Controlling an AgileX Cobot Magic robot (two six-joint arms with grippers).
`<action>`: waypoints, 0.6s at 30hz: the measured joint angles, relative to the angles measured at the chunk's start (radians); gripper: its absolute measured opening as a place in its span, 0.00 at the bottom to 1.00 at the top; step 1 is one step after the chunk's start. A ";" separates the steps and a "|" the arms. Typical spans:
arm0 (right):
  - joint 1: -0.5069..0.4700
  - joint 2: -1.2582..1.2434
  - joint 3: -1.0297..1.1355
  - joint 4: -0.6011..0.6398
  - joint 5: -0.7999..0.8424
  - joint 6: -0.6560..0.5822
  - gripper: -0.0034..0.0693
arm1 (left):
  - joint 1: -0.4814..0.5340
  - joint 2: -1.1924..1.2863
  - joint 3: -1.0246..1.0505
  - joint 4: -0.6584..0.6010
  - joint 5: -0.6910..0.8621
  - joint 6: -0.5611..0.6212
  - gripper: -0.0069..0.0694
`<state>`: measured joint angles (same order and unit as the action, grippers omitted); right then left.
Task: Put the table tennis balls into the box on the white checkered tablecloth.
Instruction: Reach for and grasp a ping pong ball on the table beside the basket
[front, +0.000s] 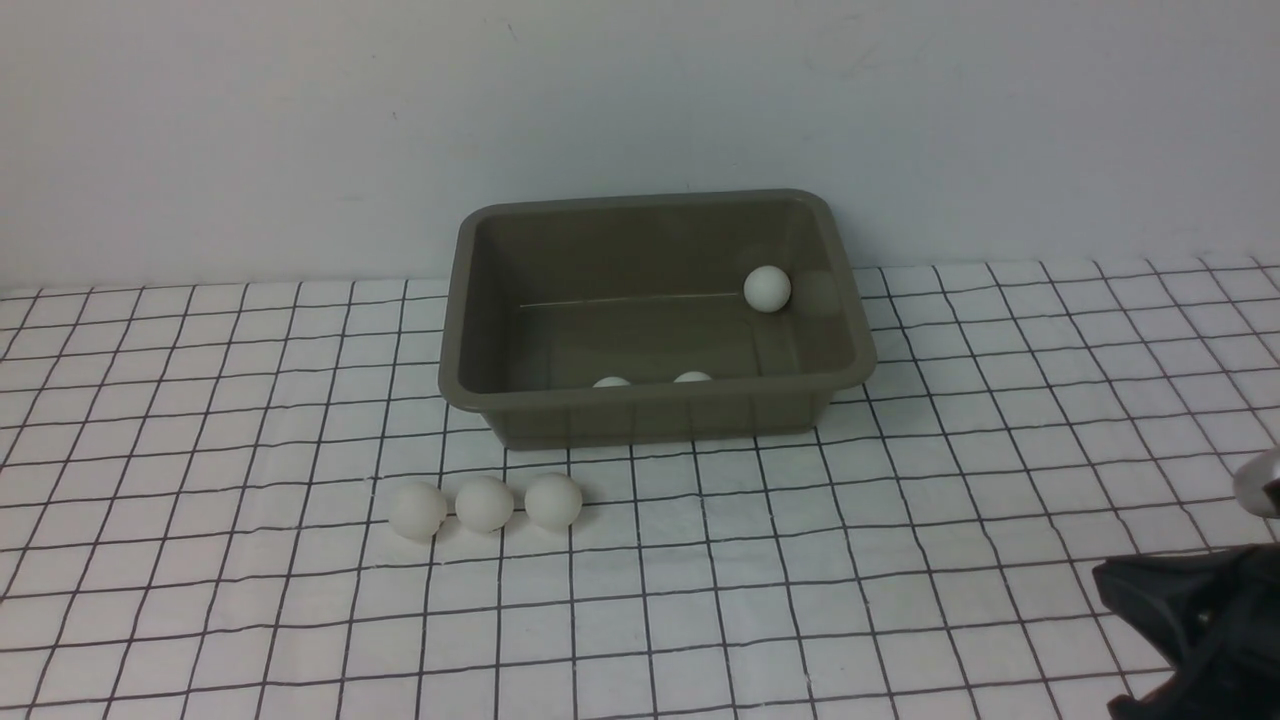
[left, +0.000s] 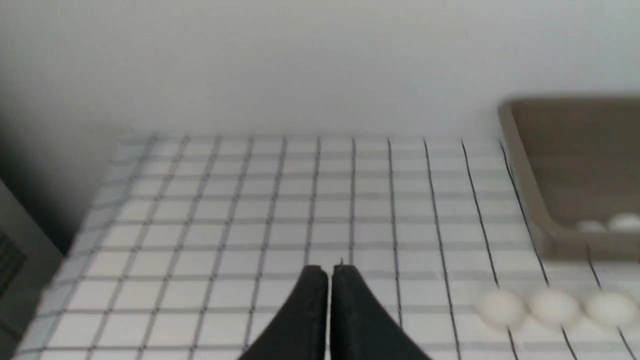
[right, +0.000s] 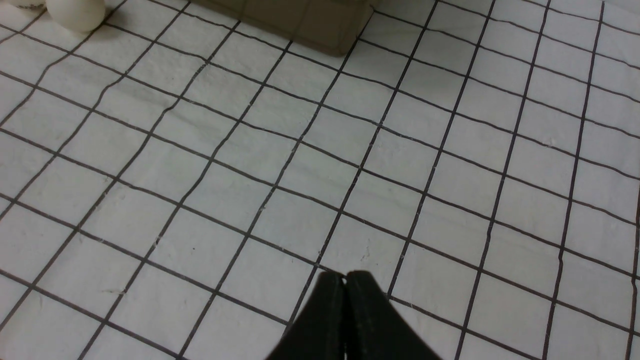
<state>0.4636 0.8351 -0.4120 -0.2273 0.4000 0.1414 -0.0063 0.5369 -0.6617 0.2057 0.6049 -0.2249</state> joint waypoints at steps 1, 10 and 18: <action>0.000 0.000 0.000 0.000 0.000 0.000 0.02 | -0.025 0.072 -0.051 -0.047 0.063 0.058 0.09; 0.000 0.000 0.001 0.000 0.001 0.000 0.02 | -0.215 0.804 -0.421 -0.275 0.430 0.719 0.18; 0.000 0.000 0.001 0.000 0.003 0.000 0.02 | -0.222 1.328 -0.834 -0.354 0.597 0.824 0.60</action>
<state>0.4636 0.8351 -0.4112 -0.2273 0.4029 0.1414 -0.2283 1.8645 -1.4952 -0.1480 1.2020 0.5989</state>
